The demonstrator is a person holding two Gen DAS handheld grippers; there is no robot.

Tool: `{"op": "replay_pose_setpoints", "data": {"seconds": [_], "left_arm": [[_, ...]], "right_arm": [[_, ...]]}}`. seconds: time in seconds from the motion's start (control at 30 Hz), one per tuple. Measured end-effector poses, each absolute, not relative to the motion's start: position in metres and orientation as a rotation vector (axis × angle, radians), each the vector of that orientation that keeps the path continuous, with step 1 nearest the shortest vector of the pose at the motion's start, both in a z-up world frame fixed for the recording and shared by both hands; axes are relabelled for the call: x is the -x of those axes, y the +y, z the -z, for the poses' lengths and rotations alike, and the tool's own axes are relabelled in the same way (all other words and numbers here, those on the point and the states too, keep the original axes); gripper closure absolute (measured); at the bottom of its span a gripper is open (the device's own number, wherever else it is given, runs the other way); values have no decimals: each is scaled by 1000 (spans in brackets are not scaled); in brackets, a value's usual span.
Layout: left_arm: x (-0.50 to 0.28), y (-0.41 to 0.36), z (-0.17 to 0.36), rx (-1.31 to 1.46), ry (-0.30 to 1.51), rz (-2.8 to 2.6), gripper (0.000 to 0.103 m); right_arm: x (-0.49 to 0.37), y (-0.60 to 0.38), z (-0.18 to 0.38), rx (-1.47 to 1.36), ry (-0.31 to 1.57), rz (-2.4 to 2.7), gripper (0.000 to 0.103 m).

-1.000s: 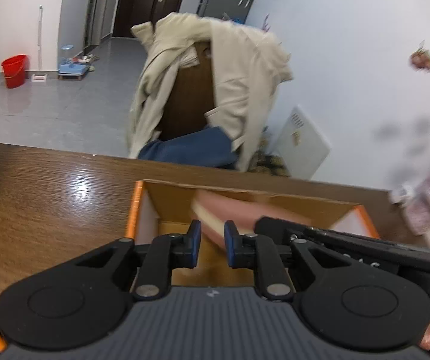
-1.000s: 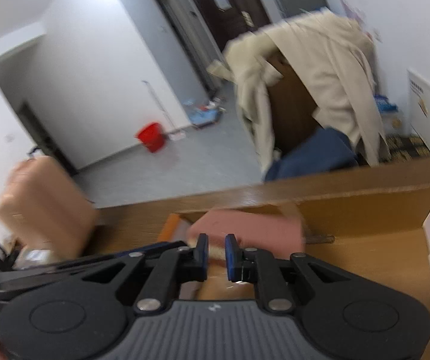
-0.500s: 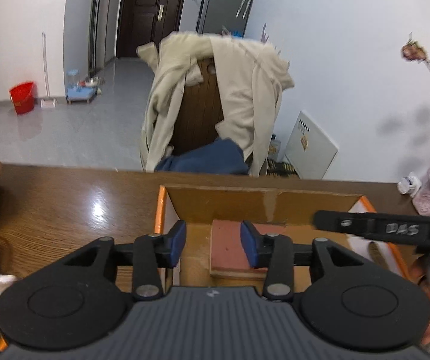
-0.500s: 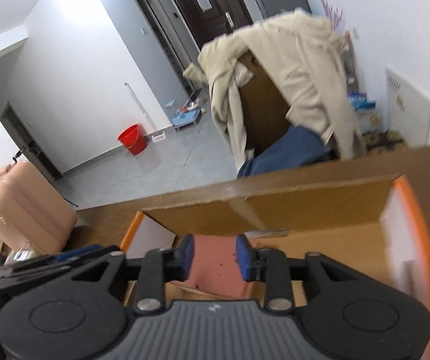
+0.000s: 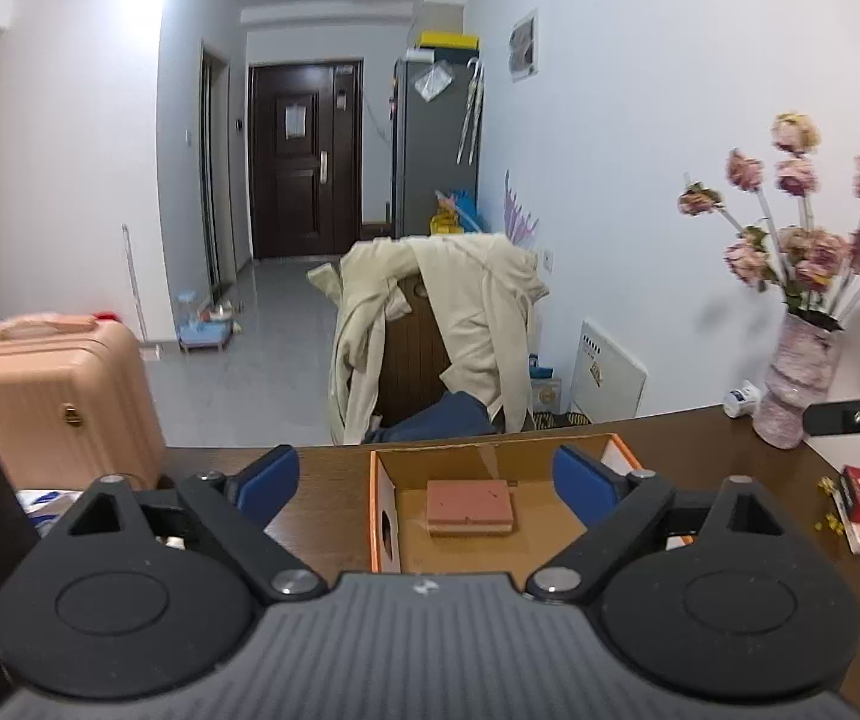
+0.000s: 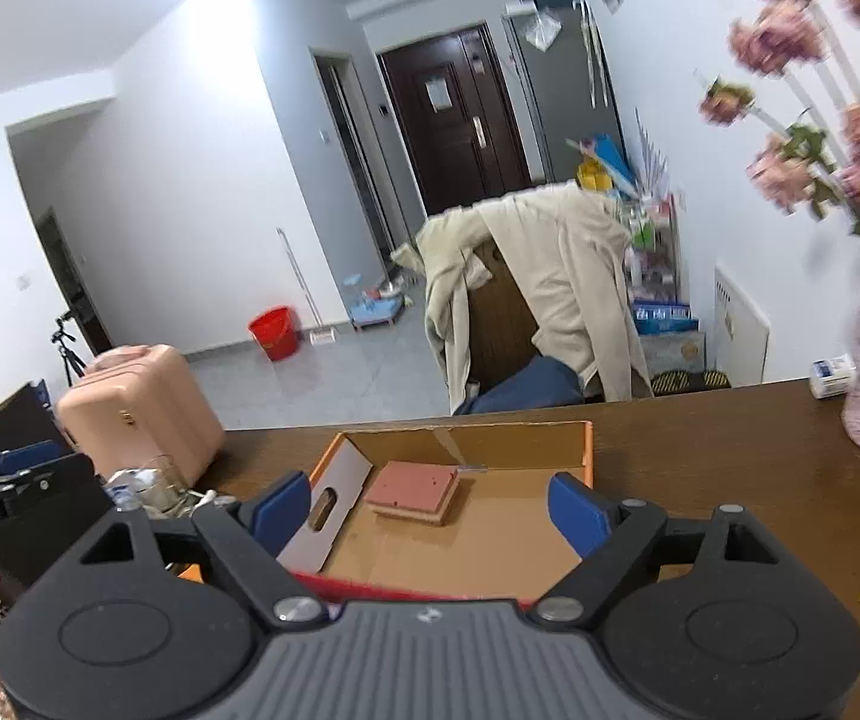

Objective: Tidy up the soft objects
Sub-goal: 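Move both grippers back over the pile of soft items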

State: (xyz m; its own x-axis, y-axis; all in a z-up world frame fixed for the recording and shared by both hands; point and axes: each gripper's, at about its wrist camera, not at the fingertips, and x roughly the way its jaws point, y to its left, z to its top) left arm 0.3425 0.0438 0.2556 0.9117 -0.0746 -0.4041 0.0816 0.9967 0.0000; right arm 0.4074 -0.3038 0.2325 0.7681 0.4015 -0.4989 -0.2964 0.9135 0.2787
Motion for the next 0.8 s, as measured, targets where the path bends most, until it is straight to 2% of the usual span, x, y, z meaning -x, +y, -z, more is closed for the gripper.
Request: {"op": "replay_pose_setpoints", "data": {"seconds": [0.17,0.27,0.4,0.53,0.63,0.8], "left_arm": [[-262,32,-241,-3,325,82,3],[-223,30,-223,26,297,112,2],[-172,24,-190,17,235,170,0],[-136,21,-155,1,198,161,0],[-109,24,-120,49,226,185,0],[-86,20,-68,25,356,216,0]], "right_arm": [[-329,-323,-228,-140,486,-388,14],[-276,-330,-218,-96,401,-420,9],[-215,-332,-193,-17,304,-430,7],[-168,-329,-161,20,234,-415,0],[-141,-326,-128,18,223,-453,0],[-113,-321,-67,-29,325,-409,0]]}}
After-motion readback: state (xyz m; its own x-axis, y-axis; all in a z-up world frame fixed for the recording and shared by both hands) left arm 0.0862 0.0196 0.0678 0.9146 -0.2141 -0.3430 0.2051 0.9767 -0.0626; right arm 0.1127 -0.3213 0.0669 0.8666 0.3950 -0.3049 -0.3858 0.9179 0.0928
